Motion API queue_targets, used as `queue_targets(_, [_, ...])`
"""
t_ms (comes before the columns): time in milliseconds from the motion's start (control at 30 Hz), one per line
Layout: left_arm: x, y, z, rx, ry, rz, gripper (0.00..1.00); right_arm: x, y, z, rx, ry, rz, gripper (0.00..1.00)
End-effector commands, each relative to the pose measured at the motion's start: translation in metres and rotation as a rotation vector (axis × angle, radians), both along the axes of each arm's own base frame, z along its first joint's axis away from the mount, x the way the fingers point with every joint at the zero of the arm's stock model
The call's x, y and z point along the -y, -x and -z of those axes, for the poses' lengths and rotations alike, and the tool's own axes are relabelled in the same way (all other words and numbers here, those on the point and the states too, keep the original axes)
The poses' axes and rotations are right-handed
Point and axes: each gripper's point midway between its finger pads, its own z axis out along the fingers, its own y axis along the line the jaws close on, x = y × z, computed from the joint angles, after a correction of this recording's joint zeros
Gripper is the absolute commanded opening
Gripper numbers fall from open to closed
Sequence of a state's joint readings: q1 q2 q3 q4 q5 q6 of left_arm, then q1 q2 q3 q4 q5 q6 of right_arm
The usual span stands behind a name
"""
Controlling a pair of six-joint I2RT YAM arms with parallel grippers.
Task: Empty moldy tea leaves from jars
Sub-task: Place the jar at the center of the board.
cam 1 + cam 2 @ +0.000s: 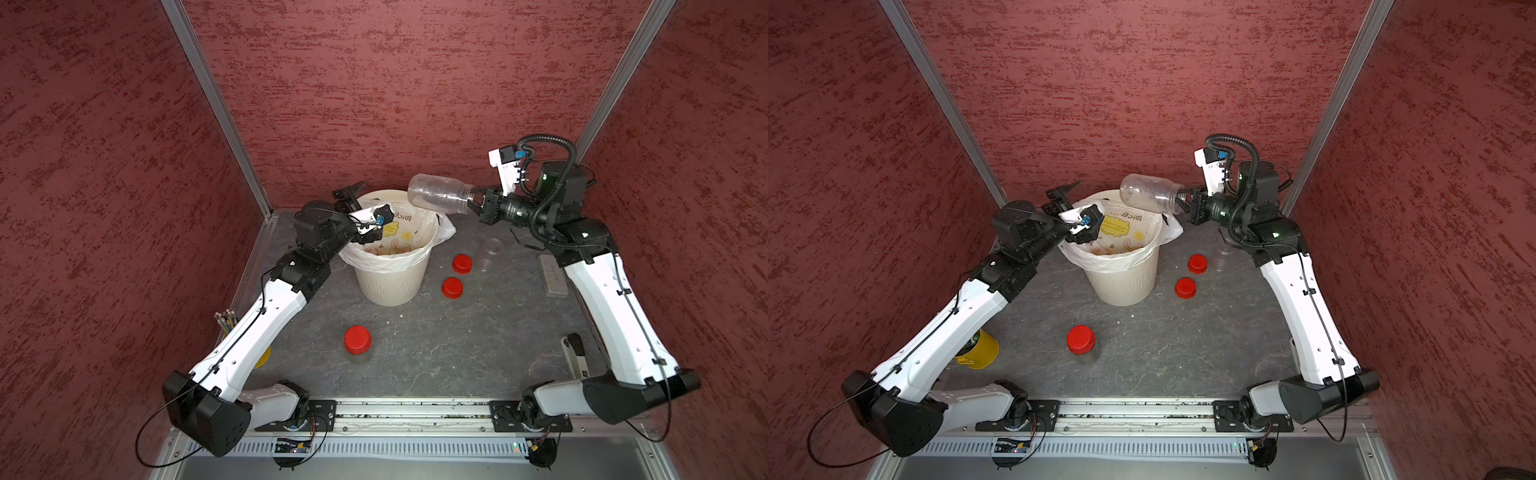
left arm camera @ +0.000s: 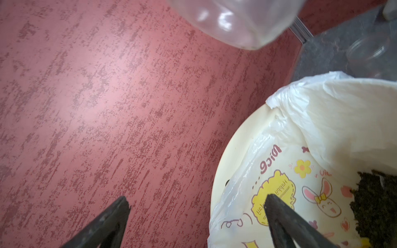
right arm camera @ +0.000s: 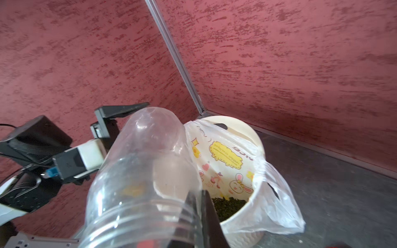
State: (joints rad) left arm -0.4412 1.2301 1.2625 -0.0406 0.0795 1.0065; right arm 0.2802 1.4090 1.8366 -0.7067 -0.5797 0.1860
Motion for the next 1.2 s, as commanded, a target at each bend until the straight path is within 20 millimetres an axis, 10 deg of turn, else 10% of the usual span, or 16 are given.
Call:
queue_targets(0, [-0.005, 0.008, -0.029, 0.038, 0.167, 0.016, 1.0, 0.023, 0.007, 0.036, -0.127, 0.152, 0.084, 0.0])
queue_targets(333, [-0.016, 0.012, -0.042, -0.016, 0.354, 0.05, 1.0, 0.063, 0.022, 0.067, -0.254, 0.212, 0.268, 0.0])
queue_targets(733, [-0.034, 0.003, -0.043, -0.101, 0.474, 0.036, 1.0, 0.123, 0.045, 0.151, -0.475, 0.433, 0.532, 0.0])
queue_targets(1167, [-0.029, 0.004, -0.031, -0.148, 0.466, 0.057, 1.0, 0.14, 0.039, 0.198, -0.603, 0.557, 0.597, 0.0])
